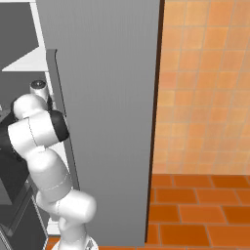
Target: Take the meat container that has the fish and place it on the second highest rack of the freezer. Then take the vegetable container that has the sweet potatos and place it on the highest rack of the freezer.
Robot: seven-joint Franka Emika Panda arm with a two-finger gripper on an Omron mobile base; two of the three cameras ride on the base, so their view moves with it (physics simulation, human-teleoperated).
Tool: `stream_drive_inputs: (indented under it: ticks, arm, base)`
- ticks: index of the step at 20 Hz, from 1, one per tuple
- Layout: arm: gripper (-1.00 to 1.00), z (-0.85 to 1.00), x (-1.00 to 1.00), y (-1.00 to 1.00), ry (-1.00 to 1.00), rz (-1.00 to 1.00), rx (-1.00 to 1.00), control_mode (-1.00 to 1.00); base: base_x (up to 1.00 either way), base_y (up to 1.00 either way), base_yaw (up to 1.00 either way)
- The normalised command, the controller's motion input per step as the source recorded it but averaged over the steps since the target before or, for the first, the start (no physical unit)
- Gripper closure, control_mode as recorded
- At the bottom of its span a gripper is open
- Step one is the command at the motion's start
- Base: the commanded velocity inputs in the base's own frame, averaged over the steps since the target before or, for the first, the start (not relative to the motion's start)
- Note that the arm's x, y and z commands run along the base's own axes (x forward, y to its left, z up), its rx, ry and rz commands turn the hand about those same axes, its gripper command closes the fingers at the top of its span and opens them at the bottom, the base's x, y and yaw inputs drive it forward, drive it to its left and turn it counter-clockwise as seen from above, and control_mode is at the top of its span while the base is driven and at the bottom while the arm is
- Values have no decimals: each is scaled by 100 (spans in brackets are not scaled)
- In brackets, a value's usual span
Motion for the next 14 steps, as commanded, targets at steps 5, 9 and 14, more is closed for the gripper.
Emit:
stream_drive_inputs:
  ticks: [5, 9, 14]
  arm:
    - [100, -17, 83, 3, 0, -2, 0, -100]
    - [100, -24, 82, 39, 0, -2, 0, -100]
    - [100, -8, 55, 33, 1, -1, 0, -100]
  base:
    - [0, 0, 0]
    - [0, 0, 0]
    - [0, 0, 0]
